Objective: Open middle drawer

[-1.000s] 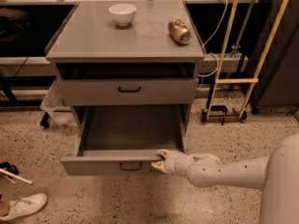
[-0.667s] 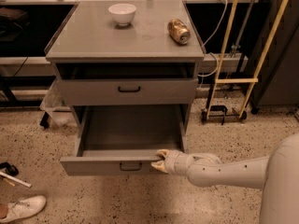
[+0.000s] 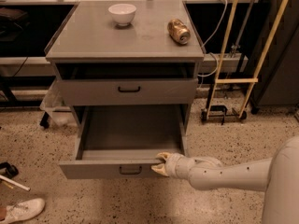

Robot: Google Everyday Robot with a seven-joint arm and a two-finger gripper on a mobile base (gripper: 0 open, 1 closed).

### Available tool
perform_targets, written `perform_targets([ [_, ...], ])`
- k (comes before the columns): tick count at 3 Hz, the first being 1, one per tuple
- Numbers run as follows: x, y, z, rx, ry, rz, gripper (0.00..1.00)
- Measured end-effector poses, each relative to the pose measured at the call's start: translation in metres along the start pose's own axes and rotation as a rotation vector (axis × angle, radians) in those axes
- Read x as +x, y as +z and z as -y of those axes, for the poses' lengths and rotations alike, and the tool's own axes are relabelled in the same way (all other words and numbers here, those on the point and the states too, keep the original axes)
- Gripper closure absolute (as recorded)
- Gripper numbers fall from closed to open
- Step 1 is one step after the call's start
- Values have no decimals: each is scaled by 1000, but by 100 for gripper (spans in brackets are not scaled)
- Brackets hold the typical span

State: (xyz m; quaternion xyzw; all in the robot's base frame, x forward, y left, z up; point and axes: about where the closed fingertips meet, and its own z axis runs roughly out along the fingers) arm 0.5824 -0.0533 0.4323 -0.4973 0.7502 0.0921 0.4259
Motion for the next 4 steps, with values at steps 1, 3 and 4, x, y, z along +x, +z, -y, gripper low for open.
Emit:
perform_targets([
  [1, -2, -1, 0, 0, 0, 0, 100],
  [3, 2, -7, -6, 3, 21, -12, 100],
  [4, 1, -7, -6, 3, 21, -12, 100],
])
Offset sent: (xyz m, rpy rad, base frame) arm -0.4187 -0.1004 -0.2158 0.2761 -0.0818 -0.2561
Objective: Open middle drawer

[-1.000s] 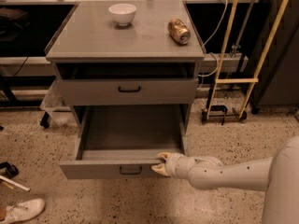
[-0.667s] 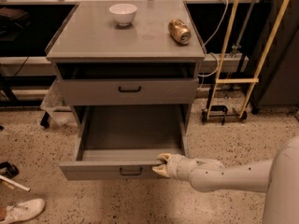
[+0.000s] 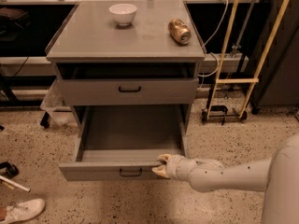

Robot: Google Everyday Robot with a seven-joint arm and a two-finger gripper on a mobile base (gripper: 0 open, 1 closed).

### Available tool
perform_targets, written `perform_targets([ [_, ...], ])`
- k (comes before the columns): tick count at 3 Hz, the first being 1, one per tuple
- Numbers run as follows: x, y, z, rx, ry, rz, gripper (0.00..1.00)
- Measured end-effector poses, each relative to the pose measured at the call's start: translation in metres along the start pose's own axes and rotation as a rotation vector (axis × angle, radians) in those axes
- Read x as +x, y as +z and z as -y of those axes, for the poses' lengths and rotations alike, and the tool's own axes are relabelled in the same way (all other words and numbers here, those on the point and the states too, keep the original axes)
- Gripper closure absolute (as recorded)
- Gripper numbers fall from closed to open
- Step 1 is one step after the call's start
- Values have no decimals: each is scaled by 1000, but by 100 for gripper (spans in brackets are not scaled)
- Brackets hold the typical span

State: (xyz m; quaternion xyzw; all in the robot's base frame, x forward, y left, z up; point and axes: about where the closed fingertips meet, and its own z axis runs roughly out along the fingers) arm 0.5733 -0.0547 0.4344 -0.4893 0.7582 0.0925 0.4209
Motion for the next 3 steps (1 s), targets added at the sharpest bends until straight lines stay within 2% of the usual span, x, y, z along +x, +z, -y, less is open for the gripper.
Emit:
perform_targets([
  [3, 5, -6, -10, 7, 10, 4, 100],
])
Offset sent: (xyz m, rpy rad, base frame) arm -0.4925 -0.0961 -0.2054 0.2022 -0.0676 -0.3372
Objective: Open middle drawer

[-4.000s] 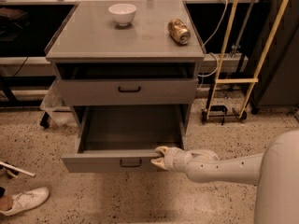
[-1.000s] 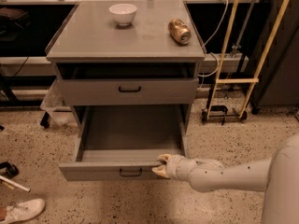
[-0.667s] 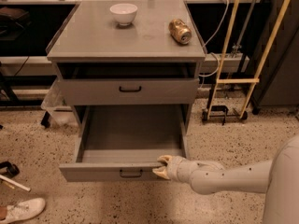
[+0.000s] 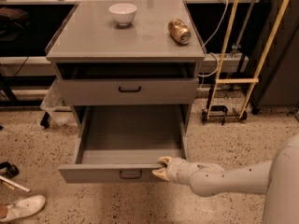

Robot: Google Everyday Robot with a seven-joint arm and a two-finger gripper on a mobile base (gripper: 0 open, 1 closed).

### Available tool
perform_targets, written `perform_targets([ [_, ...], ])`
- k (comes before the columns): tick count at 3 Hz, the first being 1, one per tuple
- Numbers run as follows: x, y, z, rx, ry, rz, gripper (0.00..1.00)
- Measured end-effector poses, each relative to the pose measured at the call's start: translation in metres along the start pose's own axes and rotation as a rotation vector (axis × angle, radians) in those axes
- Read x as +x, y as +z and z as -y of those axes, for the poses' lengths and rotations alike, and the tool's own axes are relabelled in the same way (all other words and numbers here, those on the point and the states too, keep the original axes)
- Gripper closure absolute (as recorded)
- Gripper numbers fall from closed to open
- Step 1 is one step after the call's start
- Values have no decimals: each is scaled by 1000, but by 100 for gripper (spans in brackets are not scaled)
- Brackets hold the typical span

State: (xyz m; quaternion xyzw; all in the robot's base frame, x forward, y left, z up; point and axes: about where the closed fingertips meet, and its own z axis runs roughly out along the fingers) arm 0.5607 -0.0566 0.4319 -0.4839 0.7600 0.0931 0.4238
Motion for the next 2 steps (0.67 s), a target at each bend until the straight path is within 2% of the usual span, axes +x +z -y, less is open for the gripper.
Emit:
perform_targets([
  [2, 0, -3, -5, 3, 6, 2, 100],
])
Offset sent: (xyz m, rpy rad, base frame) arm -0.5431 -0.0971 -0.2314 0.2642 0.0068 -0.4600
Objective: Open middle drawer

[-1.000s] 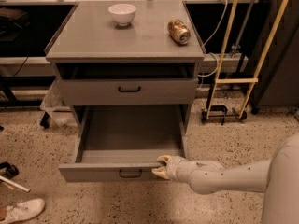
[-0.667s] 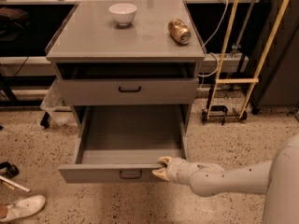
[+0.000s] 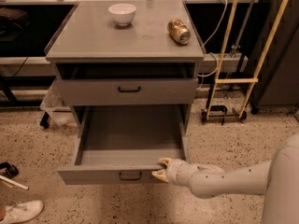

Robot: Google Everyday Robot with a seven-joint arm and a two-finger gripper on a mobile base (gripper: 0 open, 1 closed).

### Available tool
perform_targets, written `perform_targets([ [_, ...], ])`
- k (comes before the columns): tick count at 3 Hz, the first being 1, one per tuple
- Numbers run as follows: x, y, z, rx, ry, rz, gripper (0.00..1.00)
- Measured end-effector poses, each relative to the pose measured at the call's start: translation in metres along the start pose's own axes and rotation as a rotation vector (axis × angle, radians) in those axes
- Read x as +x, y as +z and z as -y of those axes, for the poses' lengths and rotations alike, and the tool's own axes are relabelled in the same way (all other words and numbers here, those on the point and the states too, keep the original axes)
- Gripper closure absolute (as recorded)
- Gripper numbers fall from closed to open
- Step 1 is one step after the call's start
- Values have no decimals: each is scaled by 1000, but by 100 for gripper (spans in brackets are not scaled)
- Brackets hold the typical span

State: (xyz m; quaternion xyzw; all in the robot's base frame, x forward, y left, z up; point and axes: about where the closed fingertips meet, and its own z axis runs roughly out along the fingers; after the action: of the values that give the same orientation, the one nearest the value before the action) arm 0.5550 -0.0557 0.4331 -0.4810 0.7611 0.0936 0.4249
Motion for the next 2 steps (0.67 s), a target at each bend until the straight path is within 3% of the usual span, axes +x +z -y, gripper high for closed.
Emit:
perform_targets([
  [2, 3, -7, -11, -12, -2, 4, 100],
])
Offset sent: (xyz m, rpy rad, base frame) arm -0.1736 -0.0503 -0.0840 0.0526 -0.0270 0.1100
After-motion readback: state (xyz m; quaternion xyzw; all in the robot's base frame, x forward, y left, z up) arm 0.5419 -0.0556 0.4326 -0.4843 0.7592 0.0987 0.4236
